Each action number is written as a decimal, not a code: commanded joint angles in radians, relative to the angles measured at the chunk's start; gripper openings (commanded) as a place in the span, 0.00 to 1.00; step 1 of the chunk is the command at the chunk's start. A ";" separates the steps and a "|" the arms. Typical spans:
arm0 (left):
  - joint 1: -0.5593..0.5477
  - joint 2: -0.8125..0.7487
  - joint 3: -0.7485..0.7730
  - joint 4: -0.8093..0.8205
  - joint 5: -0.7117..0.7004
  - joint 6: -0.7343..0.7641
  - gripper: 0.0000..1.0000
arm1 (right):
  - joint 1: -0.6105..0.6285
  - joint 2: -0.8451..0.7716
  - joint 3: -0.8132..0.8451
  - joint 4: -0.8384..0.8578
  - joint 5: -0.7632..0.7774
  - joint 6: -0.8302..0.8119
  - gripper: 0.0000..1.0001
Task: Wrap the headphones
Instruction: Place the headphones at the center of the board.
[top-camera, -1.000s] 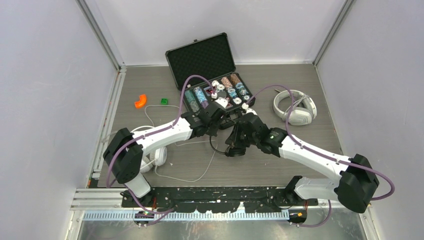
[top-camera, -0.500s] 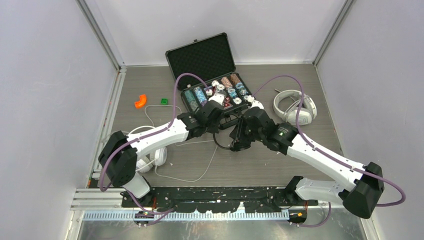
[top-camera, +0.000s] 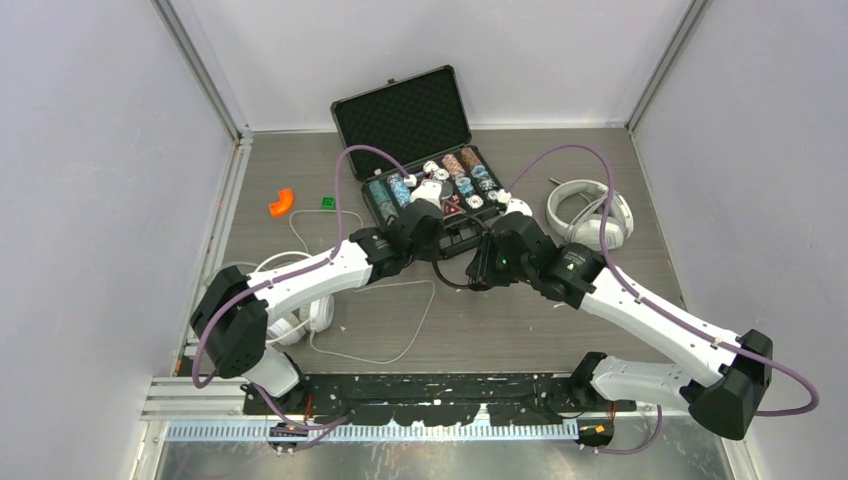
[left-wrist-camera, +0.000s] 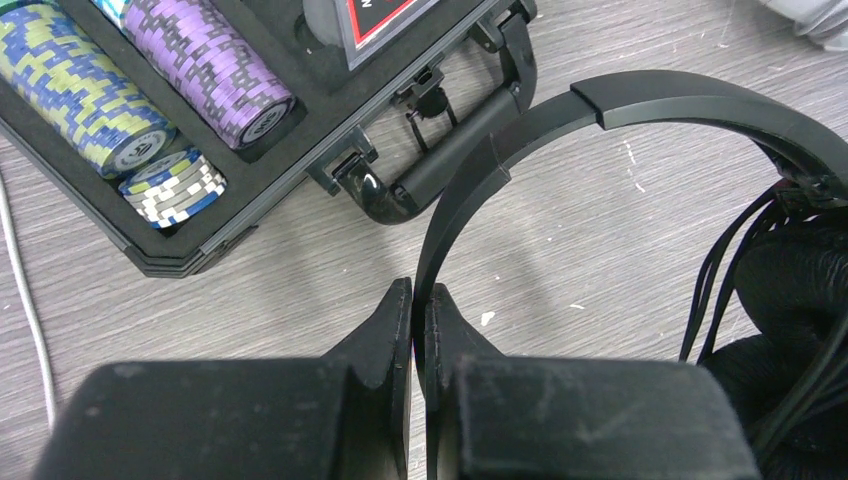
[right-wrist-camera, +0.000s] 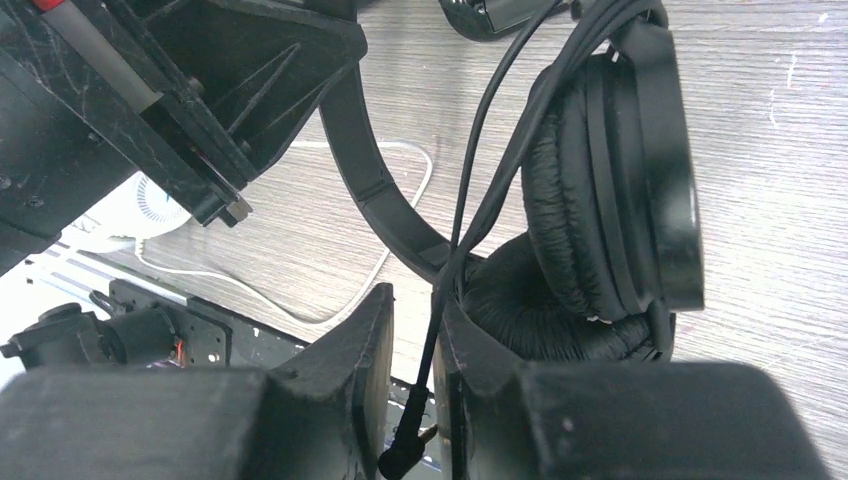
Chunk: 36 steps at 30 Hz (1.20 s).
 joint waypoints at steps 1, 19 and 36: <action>0.000 -0.050 0.007 0.130 -0.029 -0.045 0.00 | 0.008 -0.036 0.059 -0.014 0.028 -0.021 0.27; 0.001 -0.074 0.046 0.161 -0.098 -0.020 0.00 | 0.012 -0.172 0.068 -0.167 -0.031 -0.064 0.41; 0.001 -0.078 0.053 0.142 -0.101 0.017 0.00 | 0.013 -0.202 0.160 0.034 0.255 -0.076 0.36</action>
